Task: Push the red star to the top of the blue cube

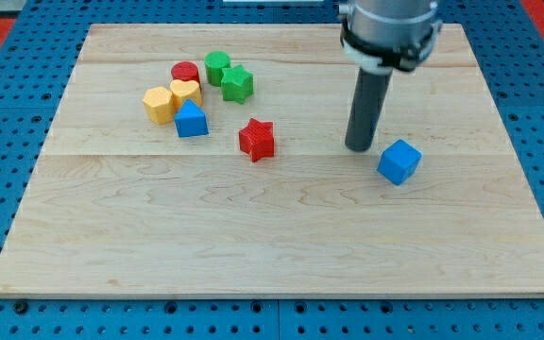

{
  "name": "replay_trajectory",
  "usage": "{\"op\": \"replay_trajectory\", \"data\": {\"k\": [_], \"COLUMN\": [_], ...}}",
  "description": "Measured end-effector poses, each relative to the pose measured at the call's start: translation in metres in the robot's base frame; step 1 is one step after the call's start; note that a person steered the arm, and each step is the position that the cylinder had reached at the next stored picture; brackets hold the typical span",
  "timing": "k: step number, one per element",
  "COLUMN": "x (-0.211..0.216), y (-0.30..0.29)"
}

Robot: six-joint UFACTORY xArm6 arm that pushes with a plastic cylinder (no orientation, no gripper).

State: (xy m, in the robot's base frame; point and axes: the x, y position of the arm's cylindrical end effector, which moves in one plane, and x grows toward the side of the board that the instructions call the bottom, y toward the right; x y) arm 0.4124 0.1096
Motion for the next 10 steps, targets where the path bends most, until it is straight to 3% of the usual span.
{"op": "replay_trajectory", "data": {"k": [1, 2, 3, 5, 6, 7, 10], "x": [0.017, 0.08, 0.068, -0.071, -0.045, 0.026, 0.019], "y": [0.041, 0.031, 0.029, -0.101, -0.177, -0.145, -0.031]}}
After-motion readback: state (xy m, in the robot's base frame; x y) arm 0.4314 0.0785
